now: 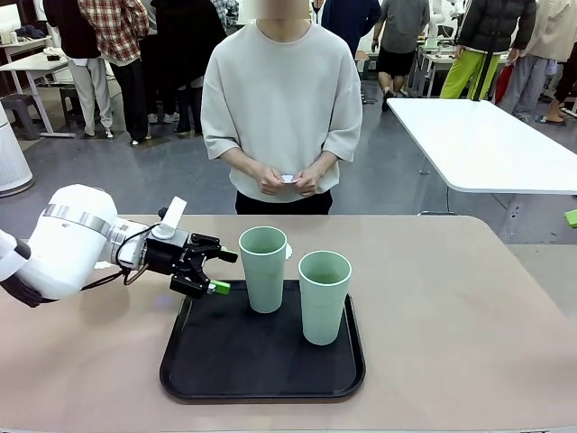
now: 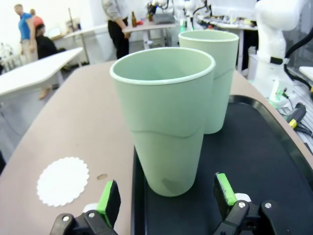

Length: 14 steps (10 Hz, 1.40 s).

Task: Place coasters on the table and set cups on them.
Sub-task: Take one Reusable plastic cup from the Flat Tray and place it on a coaster set by the human.

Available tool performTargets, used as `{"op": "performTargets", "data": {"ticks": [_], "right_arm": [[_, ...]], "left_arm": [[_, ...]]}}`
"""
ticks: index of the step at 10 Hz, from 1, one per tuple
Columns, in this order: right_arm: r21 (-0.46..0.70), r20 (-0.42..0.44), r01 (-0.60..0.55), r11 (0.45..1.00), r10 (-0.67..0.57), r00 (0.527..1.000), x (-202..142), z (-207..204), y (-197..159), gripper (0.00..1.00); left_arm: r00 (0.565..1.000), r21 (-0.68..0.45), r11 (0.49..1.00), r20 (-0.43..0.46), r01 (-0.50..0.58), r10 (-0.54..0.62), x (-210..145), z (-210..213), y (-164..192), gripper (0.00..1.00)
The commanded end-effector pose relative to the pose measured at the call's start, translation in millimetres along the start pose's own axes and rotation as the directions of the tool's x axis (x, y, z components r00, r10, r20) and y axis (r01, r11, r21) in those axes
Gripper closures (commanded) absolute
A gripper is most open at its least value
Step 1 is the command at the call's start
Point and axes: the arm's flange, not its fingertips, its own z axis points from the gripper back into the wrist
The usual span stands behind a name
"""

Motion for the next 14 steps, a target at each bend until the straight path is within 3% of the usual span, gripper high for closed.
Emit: {"op": "performTargets", "data": {"ticks": [1, 14], "right_arm": [[0.017, 0.001, -0.003, 1.000, 0.003, 1.000, 0.7, -0.9, -0.6, 0.00], [0.017, 0.001, -0.003, 1.000, 0.003, 1.000, 0.7, -0.9, -0.6, 0.00]], "left_arm": [[0.999, -0.020, 0.999, 0.038, 0.034, -0.033, -4.5, -14.7, -1.3, 0.00], [0.998, -0.096, 0.994, 0.051, 0.046, -0.042, -0.9, -71.3, 22.5, 0.00]]}}
